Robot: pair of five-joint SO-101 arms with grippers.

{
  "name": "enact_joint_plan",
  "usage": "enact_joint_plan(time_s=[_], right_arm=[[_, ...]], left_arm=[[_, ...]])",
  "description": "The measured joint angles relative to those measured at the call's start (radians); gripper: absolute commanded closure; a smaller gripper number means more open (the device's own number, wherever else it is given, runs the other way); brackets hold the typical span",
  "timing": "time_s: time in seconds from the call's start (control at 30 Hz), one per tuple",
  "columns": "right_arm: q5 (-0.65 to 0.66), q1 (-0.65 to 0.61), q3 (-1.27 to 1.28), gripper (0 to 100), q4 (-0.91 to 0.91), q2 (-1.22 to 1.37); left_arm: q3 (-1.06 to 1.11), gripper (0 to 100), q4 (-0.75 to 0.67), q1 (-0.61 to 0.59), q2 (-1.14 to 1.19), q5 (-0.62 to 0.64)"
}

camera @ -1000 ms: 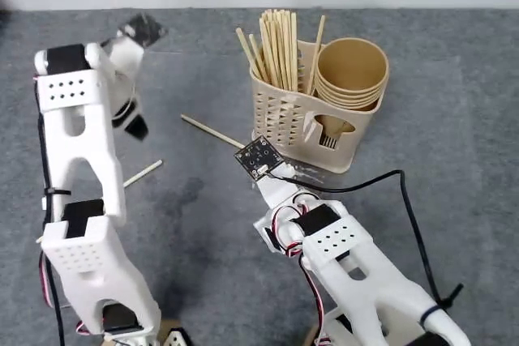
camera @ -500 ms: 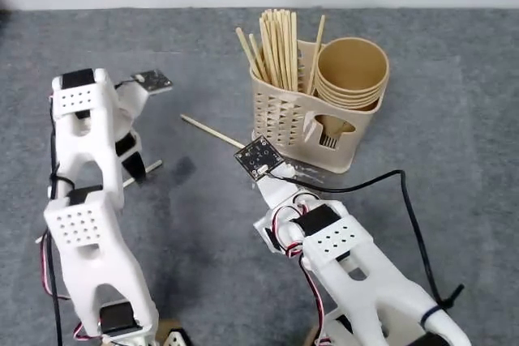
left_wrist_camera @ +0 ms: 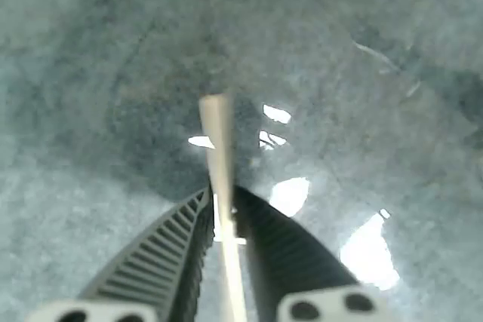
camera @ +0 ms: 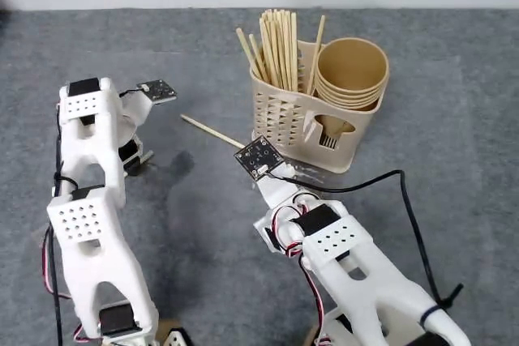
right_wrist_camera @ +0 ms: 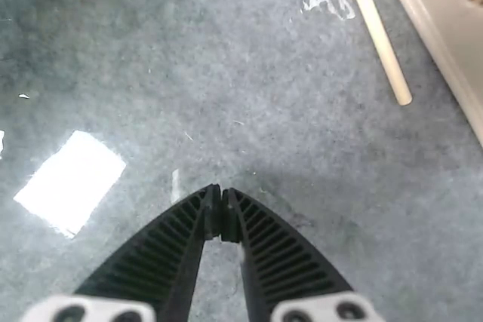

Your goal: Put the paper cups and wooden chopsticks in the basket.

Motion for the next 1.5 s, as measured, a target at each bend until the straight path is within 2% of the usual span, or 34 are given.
enact_joint_plan(time_s=[0.3, 0.5, 0.77, 1.07, 1.27, 1.5], right_arm=[[0.0, 0.0, 0.0, 98.8, 0.0, 0.0], [0.002, 0.0, -0.008, 98.5, 0.0, 0.0], [0.1, -0.046, -0.27, 98.4, 0.16, 0.044], [0.247, -0.1, -0.755, 97.8, 0.275, 0.466], [0.315, -0.1, -1.1, 86.1, 0.313, 0.836], [0.321, -0.097, -1.461, 85.3, 0.345, 1.16]], left_arm=[[-0.021, 99, 0.06, -0.018, -0.057, -0.006], [-0.021, 99, 0.063, -0.087, -0.264, 0.035], [-0.021, 99, 0.068, -0.183, -0.454, 0.157], [-0.021, 99, 0.069, -0.189, -0.47, 0.338], [-0.021, 99, 0.069, -0.187, -0.47, 0.368], [-0.021, 99, 0.069, -0.187, -0.47, 0.368]])
